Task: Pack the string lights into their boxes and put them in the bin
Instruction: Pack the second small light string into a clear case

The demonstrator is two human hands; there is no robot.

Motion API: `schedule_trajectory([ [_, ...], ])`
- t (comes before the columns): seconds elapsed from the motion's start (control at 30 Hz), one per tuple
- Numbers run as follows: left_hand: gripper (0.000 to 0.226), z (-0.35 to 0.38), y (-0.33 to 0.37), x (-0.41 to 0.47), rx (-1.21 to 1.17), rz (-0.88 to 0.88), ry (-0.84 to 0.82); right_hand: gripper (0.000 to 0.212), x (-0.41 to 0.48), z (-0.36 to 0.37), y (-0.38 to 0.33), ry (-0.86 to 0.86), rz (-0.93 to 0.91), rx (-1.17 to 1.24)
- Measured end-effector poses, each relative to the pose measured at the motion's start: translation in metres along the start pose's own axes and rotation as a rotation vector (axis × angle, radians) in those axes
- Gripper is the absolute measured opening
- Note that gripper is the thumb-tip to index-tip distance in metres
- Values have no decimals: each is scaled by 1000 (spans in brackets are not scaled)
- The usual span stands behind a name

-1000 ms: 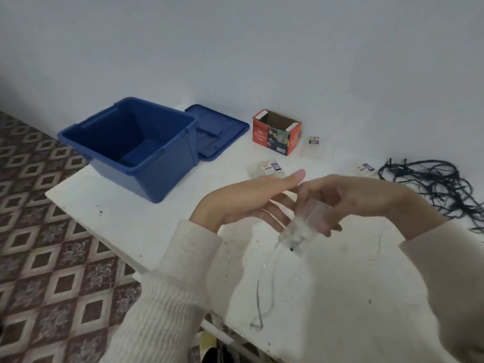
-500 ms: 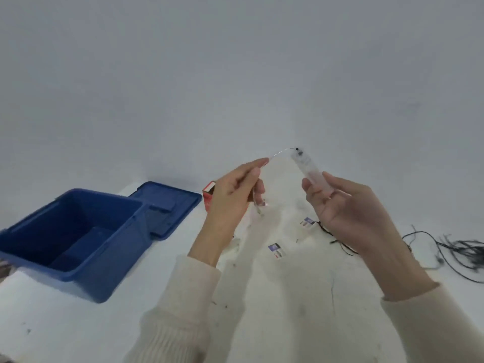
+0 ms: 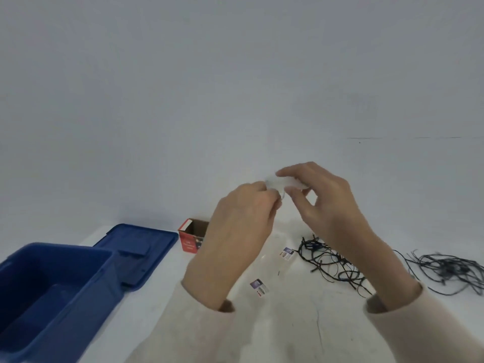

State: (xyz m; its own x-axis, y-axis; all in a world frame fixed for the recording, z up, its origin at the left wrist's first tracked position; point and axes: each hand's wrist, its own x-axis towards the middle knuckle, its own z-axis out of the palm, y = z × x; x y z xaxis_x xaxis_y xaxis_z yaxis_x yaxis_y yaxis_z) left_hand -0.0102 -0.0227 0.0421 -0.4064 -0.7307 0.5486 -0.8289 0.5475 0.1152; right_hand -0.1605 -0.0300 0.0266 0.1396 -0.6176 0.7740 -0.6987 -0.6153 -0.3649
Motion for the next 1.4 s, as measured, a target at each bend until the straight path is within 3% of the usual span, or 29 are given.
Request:
schedule_trajectory([
  [0.1,20,-13,-12,10,-95,98,-3,23,8,-16,2,-293,264,202],
  [0.2,7,-13,-23,16,-579,11,-28,21,11,-29,10,-466,527,737],
  [0.3,10,-4,-26,16,-1005,-117,-16,26,7,-29,16,-426,638,1171],
  [0.43,20,18,-20,9,-1238,-331,-27,36,4,-20,8,-201,741,1489],
  [0.63,34,33,-1,-6,-1450,-439,-120,24,3,-9,4,27,741,1438],
  [0.87,31,35,14,-17,-1401,-485,-161,24,6,-13,5,138,714,1367],
  [1.03,20,31,14,-23,-1291,-499,-176,19,3,-19,10,155,637,1057],
  [1.17,21,30,11,-26,-1229,-497,-178,21,2,-23,9,226,609,1155],
  [1.4,21,33,5,-28,-1194,-554,-160,19,0,-23,12,317,596,1082],
])
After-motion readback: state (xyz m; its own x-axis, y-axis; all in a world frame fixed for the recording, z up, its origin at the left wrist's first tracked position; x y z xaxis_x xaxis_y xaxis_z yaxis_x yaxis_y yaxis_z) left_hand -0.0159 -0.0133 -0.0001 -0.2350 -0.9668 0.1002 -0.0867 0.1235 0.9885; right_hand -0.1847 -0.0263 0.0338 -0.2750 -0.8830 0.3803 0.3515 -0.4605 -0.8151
